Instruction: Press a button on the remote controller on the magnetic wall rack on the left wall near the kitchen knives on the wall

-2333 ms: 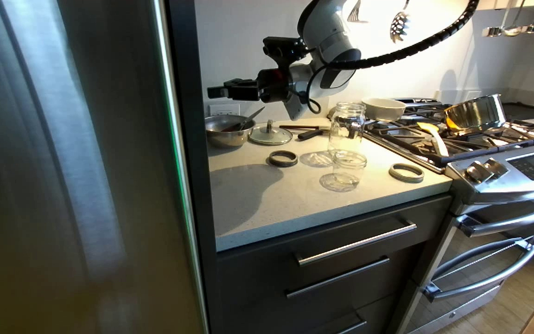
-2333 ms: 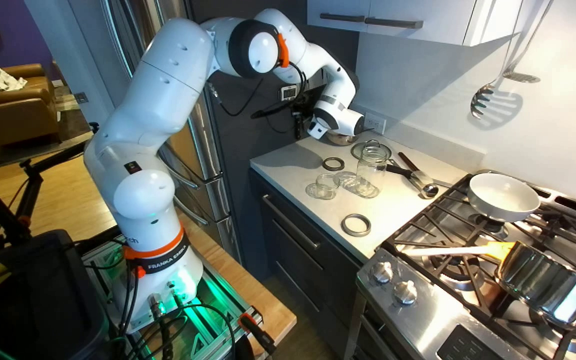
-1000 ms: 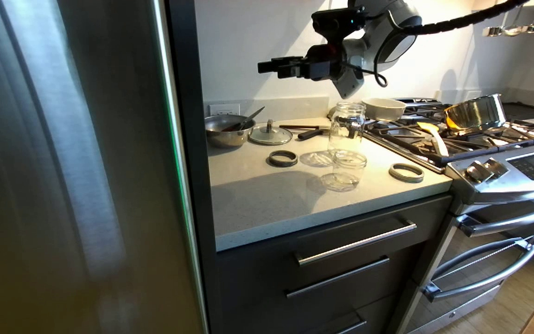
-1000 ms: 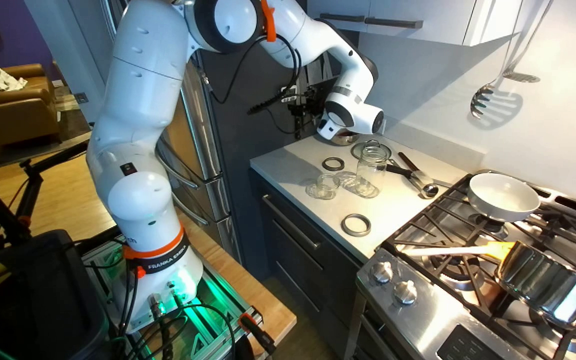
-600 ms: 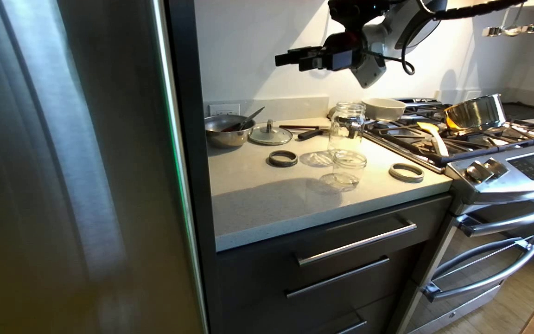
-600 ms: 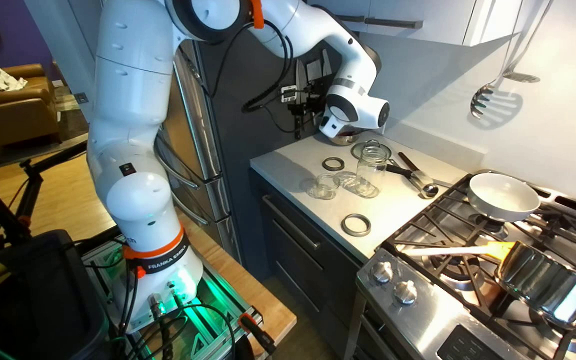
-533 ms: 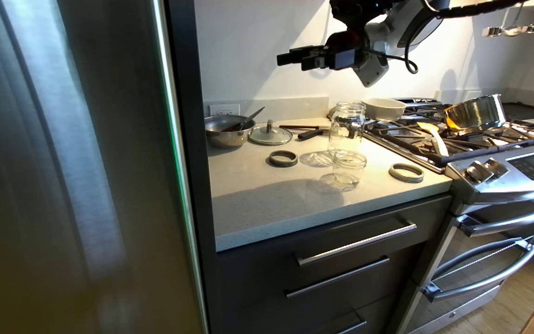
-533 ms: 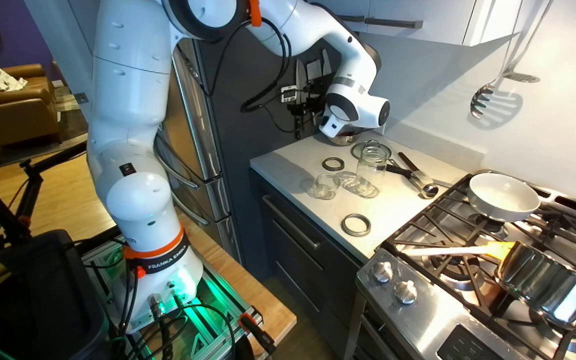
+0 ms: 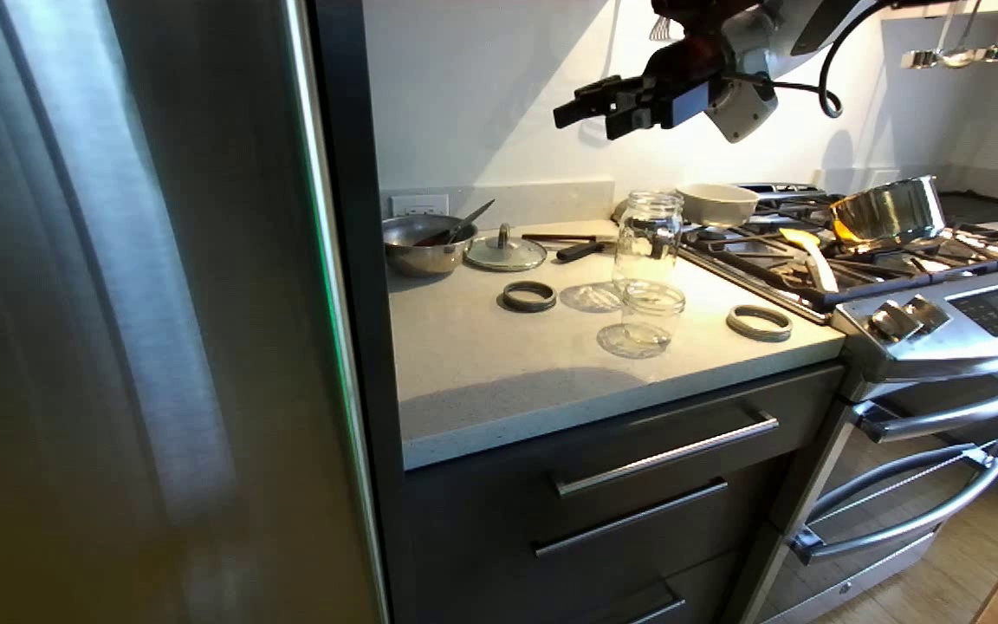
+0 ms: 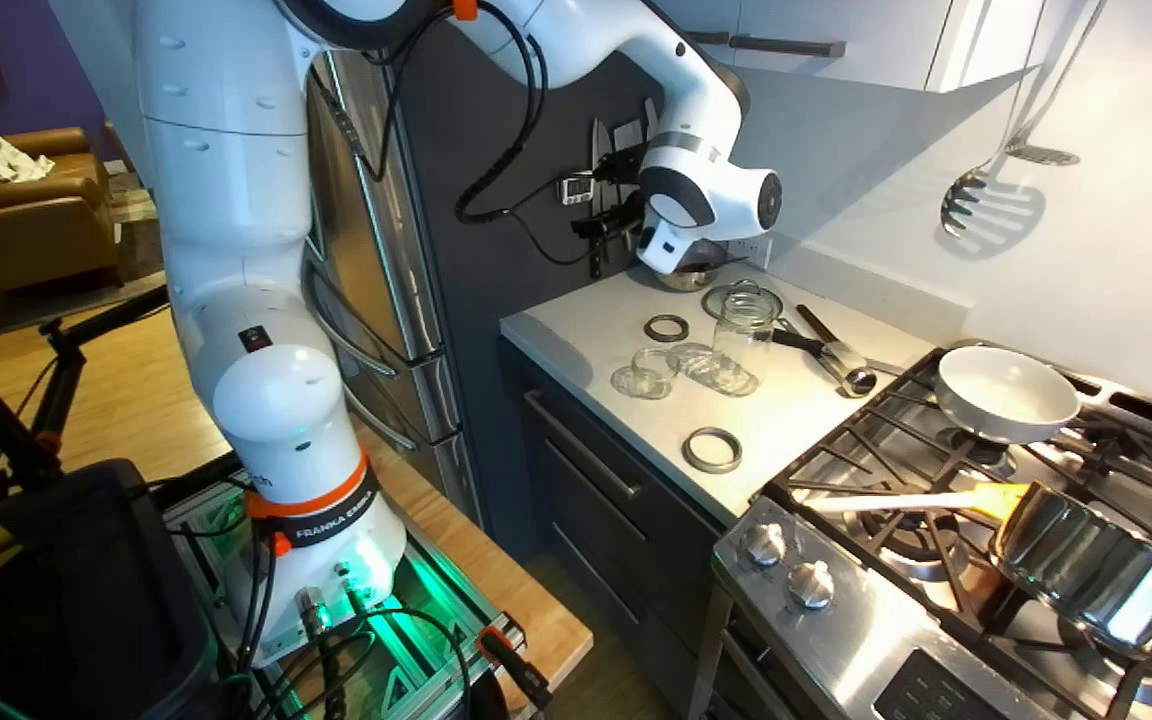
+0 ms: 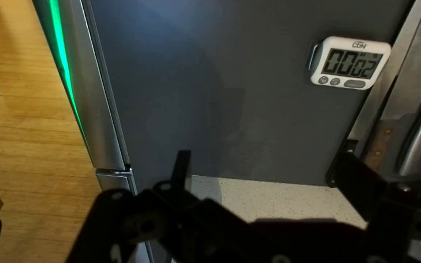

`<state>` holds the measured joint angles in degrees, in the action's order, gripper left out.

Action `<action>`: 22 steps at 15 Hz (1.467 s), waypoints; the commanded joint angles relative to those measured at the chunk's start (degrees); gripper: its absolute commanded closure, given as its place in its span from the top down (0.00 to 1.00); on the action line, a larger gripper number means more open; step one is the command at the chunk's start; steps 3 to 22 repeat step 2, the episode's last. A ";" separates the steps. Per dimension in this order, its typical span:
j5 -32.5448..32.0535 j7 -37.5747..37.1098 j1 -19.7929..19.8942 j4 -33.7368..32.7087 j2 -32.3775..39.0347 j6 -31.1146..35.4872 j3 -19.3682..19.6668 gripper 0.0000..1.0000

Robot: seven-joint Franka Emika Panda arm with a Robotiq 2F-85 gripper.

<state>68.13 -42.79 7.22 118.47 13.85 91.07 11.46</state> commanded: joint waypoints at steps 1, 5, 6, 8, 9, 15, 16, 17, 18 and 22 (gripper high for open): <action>-0.10 -0.03 0.42 -0.15 0.12 -0.02 -0.45 1.00; -0.08 -0.03 0.40 -0.20 0.29 -0.02 -0.50 1.00; -0.08 -0.03 0.40 -0.20 0.29 -0.02 -0.50 1.00; -0.08 -0.03 0.40 -0.20 0.29 -0.02 -0.50 1.00; -0.08 -0.03 0.40 -0.20 0.29 -0.02 -0.50 1.00; -0.08 -0.03 0.40 -0.20 0.29 -0.02 -0.50 1.00; -0.08 -0.03 0.40 -0.20 0.29 -0.02 -0.50 1.00; -0.08 -0.03 0.40 -0.20 0.29 -0.02 -0.50 1.00; -0.08 -0.03 0.40 -0.20 0.29 -0.02 -0.50 1.00; -0.08 -0.03 0.40 -0.20 0.29 -0.02 -0.50 1.00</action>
